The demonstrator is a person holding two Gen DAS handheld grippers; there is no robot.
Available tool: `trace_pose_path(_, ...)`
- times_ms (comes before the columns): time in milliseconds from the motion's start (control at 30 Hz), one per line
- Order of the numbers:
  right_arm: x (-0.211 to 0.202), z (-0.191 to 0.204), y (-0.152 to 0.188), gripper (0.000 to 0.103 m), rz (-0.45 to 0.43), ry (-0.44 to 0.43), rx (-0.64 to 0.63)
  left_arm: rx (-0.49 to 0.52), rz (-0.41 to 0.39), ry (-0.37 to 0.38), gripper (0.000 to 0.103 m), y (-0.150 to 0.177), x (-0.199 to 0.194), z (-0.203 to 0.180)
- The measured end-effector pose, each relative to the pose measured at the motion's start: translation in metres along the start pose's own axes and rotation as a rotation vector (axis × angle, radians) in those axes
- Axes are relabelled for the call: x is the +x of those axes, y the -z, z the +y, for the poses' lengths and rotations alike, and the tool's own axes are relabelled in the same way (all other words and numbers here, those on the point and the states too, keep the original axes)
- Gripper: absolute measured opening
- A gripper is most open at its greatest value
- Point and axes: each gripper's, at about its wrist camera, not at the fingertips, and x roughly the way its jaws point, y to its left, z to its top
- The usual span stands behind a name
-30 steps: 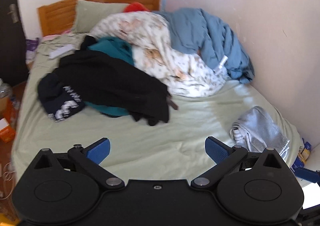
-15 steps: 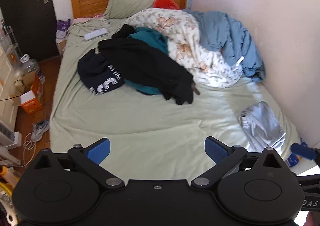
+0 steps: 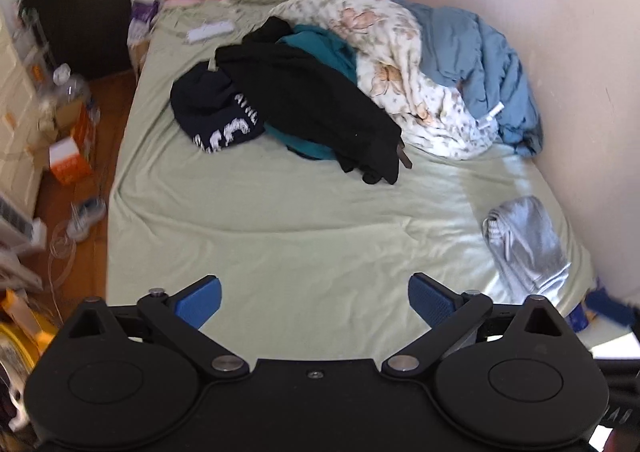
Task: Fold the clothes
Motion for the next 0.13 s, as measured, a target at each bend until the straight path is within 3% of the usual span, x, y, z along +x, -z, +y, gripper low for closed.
trace_pose_path(133,-0.0031,0.0004,-0.0026,0.103,-0.005,0.010,0.004,-0.023,0.031,0.009,0.100,-0.0035,0.0007,0.0020)
